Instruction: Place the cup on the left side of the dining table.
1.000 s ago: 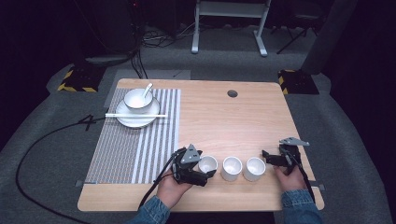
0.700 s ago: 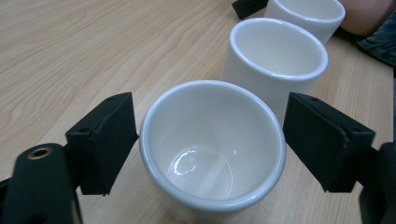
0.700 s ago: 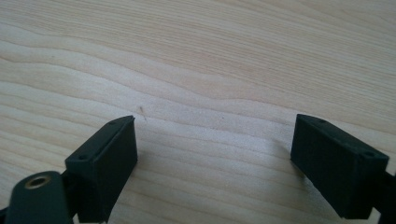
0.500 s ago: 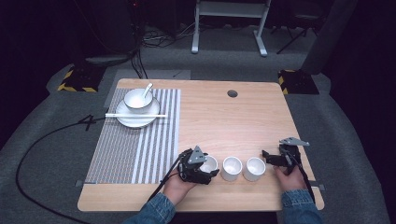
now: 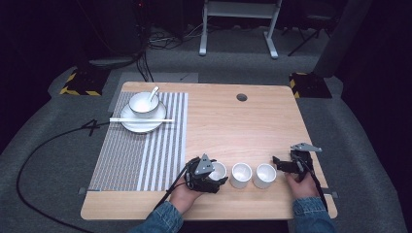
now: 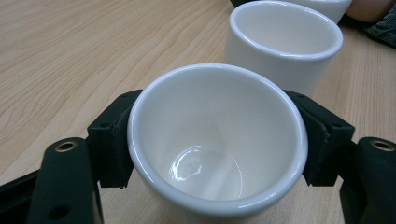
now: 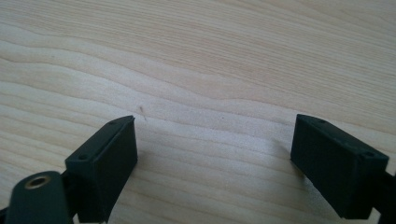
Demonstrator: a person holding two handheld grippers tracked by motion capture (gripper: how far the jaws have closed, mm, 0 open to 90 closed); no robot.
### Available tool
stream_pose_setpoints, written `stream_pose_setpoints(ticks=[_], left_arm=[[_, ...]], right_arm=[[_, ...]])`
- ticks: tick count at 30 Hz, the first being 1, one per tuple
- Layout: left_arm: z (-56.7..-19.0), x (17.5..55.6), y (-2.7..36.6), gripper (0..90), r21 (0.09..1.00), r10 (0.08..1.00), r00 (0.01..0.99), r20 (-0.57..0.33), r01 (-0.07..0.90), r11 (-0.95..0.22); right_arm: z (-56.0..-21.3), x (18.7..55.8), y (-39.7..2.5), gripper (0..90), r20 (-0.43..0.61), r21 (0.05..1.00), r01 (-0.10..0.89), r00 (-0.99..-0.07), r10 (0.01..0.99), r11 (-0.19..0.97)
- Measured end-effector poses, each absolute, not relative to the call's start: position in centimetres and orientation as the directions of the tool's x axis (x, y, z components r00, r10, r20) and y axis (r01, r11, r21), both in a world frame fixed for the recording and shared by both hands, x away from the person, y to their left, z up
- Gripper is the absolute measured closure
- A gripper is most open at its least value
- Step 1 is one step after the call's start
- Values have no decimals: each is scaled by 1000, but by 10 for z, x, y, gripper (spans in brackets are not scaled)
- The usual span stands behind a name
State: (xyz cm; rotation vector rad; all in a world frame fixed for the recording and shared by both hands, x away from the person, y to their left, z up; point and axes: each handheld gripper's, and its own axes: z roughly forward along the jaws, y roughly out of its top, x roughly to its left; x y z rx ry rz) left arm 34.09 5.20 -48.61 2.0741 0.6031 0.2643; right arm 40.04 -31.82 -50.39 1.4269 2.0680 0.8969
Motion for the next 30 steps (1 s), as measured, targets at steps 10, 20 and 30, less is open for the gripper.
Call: stream_pose_setpoints(ticks=[10,20,30], left_arm=[[-486,342,51,274,833,517,855,-50,322,-451],[-469,343,52,274,801,542,839,-45,355,-482],[-448,344,69,274,813,564,824,-48,360,-458]], right_arm=[[-504,400,-318,145,-14,737,630,-349,937,246],[-504,400,-318,145,-14,736,631,-350,937,246],[-504,400,-318,146,-14,736,630,-349,937,246]])
